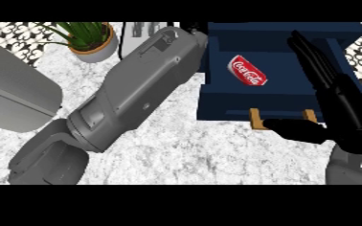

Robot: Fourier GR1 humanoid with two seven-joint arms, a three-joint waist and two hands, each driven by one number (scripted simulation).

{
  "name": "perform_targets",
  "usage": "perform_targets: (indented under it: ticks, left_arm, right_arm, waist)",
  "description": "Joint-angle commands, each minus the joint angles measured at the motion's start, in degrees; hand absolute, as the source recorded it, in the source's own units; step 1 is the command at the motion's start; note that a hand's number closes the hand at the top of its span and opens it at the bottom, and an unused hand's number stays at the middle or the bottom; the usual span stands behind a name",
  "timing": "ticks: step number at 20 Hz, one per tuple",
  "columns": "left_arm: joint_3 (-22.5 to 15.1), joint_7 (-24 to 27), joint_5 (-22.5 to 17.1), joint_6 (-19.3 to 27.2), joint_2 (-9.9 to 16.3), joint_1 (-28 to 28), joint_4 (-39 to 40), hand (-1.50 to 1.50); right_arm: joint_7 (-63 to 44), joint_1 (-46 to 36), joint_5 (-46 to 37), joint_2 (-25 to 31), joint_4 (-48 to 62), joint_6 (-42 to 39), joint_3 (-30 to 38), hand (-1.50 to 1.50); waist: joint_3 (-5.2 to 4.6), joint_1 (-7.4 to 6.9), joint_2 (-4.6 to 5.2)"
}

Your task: Pick up the can, place it into the drawer and close the drawer

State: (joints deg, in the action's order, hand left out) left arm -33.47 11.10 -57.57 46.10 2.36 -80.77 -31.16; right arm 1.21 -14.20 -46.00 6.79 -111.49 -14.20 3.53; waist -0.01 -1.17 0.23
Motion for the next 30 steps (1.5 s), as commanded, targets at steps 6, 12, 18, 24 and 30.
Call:
perform_targets:
  ticks: [6, 12, 18, 24, 30]
  left_arm:
    - [-0.83, -5.44, 2.79, -0.45, 5.37, 2.63, -4.94, -1.5]
    - [-0.25, -5.13, 5.11, 1.5, 9.02, 6.97, -10.19, -1.5]
    - [0.01, -8.79, 6.38, 1.67, 13.51, 10.59, -17.76, -1.5]
    - [-0.8, -13.84, 8.3, 3.14, 15.92, 10.53, -21.94, -1.5]
    - [0.21, -16.69, 8.19, 1.76, 20.43, 12.7, -27.02, -1.5]
  right_arm:
    - [3.75, -12.68, -13.85, 3.13, 22.66, 6.73, -5.73, -1.5]
    - [4.65, -17.48, -20.18, 0.64, 39.6, 17.89, -5.71, -1.5]
    - [6.17, -22.83, -23.15, 1.0, 55.47, 27.25, -2.86, -1.5]
    - [8.37, -26.99, -25.62, 1.63, 68.75, 37.04, -0.78, -1.5]
    - [7.17, -32.57, -26.83, 1.31, 78.56, 45.14, 2.39, -1.5]
  waist:
    - [0.01, -0.96, -0.1]
    - [0.04, -1.24, -0.02]
    - [0.05, -1.27, -0.06]
    - [0.1, -1.28, 0.08]
    - [0.13, -2.72, 0.43]
